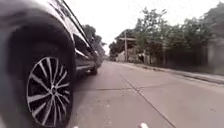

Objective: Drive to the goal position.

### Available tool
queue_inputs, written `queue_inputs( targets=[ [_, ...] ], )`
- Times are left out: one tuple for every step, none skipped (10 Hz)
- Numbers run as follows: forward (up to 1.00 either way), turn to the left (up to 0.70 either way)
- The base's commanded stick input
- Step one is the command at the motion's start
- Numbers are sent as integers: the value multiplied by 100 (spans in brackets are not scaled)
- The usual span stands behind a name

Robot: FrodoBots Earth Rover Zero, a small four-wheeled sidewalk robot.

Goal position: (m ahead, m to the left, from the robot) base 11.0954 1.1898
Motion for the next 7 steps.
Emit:
queue_inputs(
  targets=[
    [70,25],
    [70,12],
    [70,2],
    [70,0],
    [70,0],
    [70,0],
    [70,0]
  ],
)
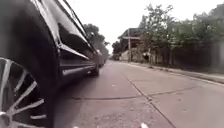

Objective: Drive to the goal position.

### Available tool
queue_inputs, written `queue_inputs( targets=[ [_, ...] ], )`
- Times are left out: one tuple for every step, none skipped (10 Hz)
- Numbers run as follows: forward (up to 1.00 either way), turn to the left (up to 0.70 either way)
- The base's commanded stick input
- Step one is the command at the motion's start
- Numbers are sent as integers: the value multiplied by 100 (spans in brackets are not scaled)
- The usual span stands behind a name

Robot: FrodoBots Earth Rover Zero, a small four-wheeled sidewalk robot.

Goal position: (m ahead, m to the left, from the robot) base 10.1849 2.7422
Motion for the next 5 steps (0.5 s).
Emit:
queue_inputs(
  targets=[
    [70,0],
    [70,-32],
    [70,-33],
    [70,-12],
    [70,0]
  ],
)
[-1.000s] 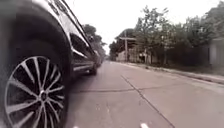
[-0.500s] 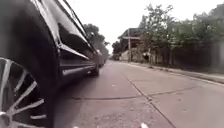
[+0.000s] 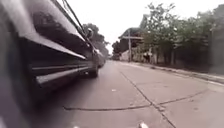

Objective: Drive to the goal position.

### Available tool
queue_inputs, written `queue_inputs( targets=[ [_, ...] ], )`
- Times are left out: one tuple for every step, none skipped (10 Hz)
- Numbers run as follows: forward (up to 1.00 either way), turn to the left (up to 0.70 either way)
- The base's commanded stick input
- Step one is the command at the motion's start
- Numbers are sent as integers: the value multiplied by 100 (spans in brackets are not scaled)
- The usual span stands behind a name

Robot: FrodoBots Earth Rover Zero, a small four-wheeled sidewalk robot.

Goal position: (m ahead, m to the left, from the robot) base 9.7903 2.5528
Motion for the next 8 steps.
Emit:
queue_inputs(
  targets=[
    [70,0],
    [70,0],
    [70,0],
    [70,0],
    [70,0],
    [70,0],
    [70,0],
    [70,0]
  ],
)
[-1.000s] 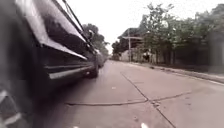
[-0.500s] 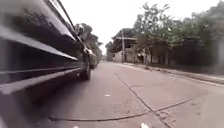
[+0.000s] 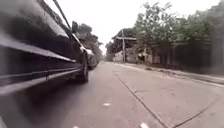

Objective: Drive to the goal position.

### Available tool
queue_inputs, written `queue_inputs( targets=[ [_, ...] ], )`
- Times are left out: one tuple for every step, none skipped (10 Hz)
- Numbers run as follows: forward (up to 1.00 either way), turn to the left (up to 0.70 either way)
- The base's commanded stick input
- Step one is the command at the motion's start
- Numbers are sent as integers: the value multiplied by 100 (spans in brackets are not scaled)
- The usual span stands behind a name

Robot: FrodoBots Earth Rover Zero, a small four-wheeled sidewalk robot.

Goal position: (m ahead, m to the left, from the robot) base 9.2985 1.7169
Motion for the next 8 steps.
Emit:
queue_inputs(
  targets=[
    [70,0],
    [70,9],
    [70,16],
    [70,13],
    [70,0],
    [70,0],
    [70,0],
    [70,0]
  ],
)
